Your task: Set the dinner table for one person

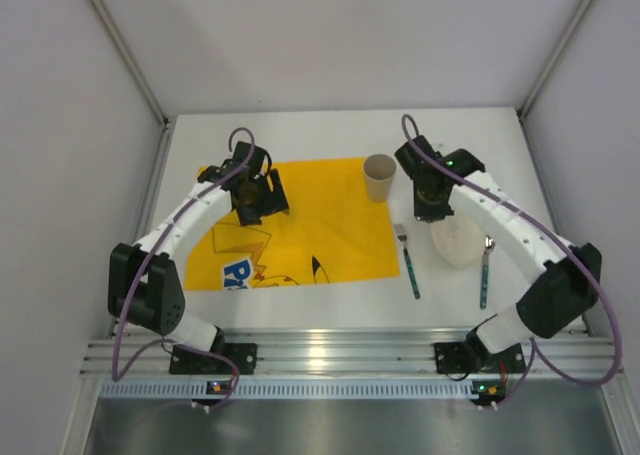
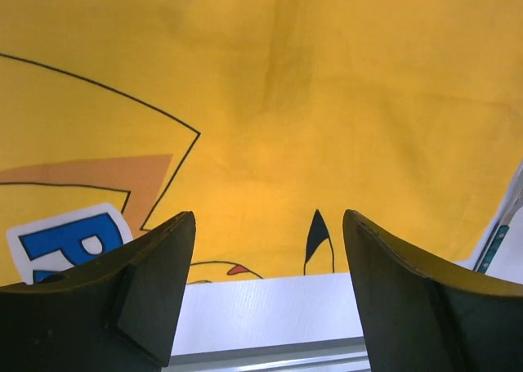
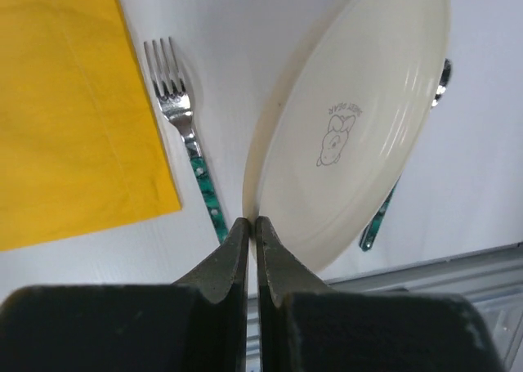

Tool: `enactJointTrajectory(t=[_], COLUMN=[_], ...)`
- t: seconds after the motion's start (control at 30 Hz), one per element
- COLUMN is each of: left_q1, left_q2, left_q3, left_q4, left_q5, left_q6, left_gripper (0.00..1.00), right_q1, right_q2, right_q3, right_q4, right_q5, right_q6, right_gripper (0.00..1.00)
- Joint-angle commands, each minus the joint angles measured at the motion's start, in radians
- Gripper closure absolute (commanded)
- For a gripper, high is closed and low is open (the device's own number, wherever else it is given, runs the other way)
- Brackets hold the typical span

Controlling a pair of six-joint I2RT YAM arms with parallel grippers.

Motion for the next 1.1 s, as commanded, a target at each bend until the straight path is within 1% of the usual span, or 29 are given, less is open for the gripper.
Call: enactJointTrajectory(t=[0.0, 0.1, 0.13, 0.2, 0.23, 0.27, 0.3, 0.33, 0.37, 0.4, 0.43, 0.5, 0.53, 0.57, 0.67, 0.73, 0.77, 0.87, 1.07], left_q1=[-0.039, -0.056, -0.054, -0.056, -0.054, -0.056, -0.056, -0.053, -0.054, -0.051, -0.051, -0.048, -0.047, -0.045, -0.044, -0.044, -0.044, -0.044, -0.045], left_q2=[-0.093, -0.132, -0.141, -0.171, -0.184, -0.208, -0.220, -0.236, -0.251, -0.285, -0.303, -0.366, -0.386, -0.423, -0.489, -0.520, -0.555, -0.625, -0.691], left_q3=[0.023, 0.035, 0.041, 0.064, 0.074, 0.092, 0.101, 0.110, 0.126, 0.137, 0.146, 0.173, 0.181, 0.198, 0.225, 0.230, 0.232, 0.220, 0.212], left_q4=[-0.079, -0.125, -0.140, -0.182, -0.197, -0.211, -0.246, -0.263, -0.279, -0.301, -0.341, -0.383, -0.421, -0.441, -0.522, -0.567, -0.604, -0.642, -0.728], left_q5=[-0.073, -0.095, -0.111, -0.132, -0.160, -0.176, -0.194, -0.214, -0.266, -0.289, -0.314, -0.374, -0.389, -0.401, -0.457, -0.489, -0.498, -0.503, -0.491], left_q6=[-0.067, -0.085, -0.084, -0.082, -0.078, -0.074, -0.071, -0.070, -0.070, -0.073, -0.076, -0.082, -0.085, -0.085, -0.094, -0.114, -0.123, -0.150, -0.197], left_gripper=[0.22, 0.22, 0.22, 0.22, 0.21, 0.21, 0.21, 0.20, 0.20, 0.19, 0.18, 0.16, 0.15, 0.14, 0.07, 0.05, 0.05, 0.05, 0.06], right_q1=[0.005, 0.026, 0.032, 0.054, 0.089, 0.110, 0.164, 0.196, 0.231, 0.268, 0.346, 0.422, 0.483, 0.509, 0.584, 0.624, 0.635, 0.657, 0.650], right_q2=[-0.129, -0.163, -0.161, -0.144, -0.120, -0.101, -0.082, -0.057, -0.005, 0.026, 0.088, 0.150, 0.179, 0.234, 0.331, 0.374, 0.418, 0.509, 0.649], right_q3=[0.117, 0.232, 0.308, 0.389, 0.476, 0.521, 0.564, 0.650, 0.693, 0.732, 0.808, 0.868, 0.911, 0.928, 0.982, 1.009, 1.019, 1.048, 1.043], right_q4=[-0.181, -0.247, -0.263, -0.289, -0.301, -0.306, -0.309, -0.310, -0.313, -0.313, -0.315, -0.306, -0.300, -0.275, -0.206, -0.163, -0.121, -0.073, 0.028], right_q5=[0.148, 0.186, 0.189, 0.197, 0.195, 0.195, 0.186, 0.180, 0.174, 0.169, 0.172, 0.169, 0.166, 0.156, 0.114, 0.094, 0.085, 0.059, 0.060], right_q6=[0.044, 0.054, 0.055, 0.047, 0.044, 0.041, 0.040, 0.040, 0.040, 0.040, 0.041, 0.040, 0.040, 0.032, 0.005, -0.025, -0.061, -0.113, -0.180], right_gripper=[1.00, 1.00, 1.00, 1.00, 1.00, 1.00, 1.00, 1.00, 1.00, 1.00, 1.00, 1.00, 1.00, 1.00, 1.00, 1.00, 1.00, 1.00, 1.00])
